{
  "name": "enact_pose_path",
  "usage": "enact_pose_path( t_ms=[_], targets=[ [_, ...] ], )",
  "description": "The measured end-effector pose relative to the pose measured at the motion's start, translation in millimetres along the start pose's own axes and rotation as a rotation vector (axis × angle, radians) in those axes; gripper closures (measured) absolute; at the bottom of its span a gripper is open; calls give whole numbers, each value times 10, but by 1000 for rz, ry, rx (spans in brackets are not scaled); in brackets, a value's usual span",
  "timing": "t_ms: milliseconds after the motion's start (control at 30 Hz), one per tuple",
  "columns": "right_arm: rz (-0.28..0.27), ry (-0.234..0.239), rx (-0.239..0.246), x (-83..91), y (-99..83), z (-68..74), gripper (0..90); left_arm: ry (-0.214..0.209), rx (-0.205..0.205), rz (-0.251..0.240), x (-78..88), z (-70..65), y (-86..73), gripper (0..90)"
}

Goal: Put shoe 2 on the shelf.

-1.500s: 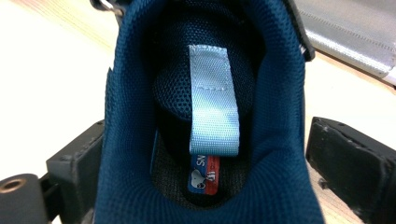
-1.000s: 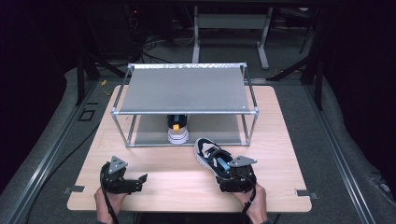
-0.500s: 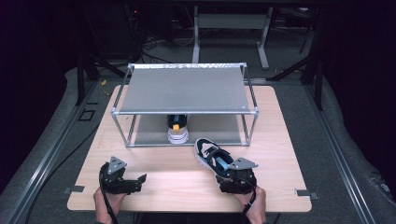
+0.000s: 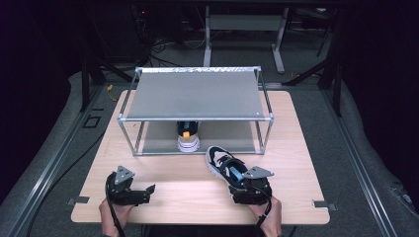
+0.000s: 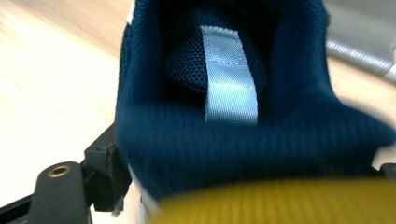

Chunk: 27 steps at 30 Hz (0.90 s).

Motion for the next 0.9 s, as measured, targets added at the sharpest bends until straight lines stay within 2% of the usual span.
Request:
enact_pose_path(
  t_ms=[100,167,267,367,533,600,667,700,833,900],
  targets=[
    [-6,3,-13,-3,-5,-10,185,-3,5,1,-6,-4,-3,0],
    [-40,15,-5,-3,34,-18,173,-3,1,0,-2,-6,0,0],
    [-25,3,-4,-28,68,-32,142,-2,3,1,-1,0,-1,0],
    [-18,28,6,-108,121,-28,169,-1,4,1,4,6,-7,0],
    [-24,-4,6,-96,115,-30,219,0,1,4,2,9,-8,0],
    [-28,0,3,-95,115,-31,223,-1,2,4,1,6,-5,0],
    [-51,17,5,-96,111,-21,230,1,1,1,5,6,-1,0],
    [-52,2,4,-87,105,-13,234,2,3,0,7,9,-1,0],
    [-74,10,0,-62,105,2,235,5,2,-1,13,14,1,0],
    [-87,-6,-4,-12,127,-3,235,5,1,-1,15,13,8,0]
  ],
)
Point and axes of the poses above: each handheld gripper's, and its own axes: x roughly backward along the jaws, y roughly out of its top, z roughly to its left, the point moved 4 cm from there along -x, roughly forward along the jaws, and after that the axes turned 4 degrees about x, right-handed, at the moved point
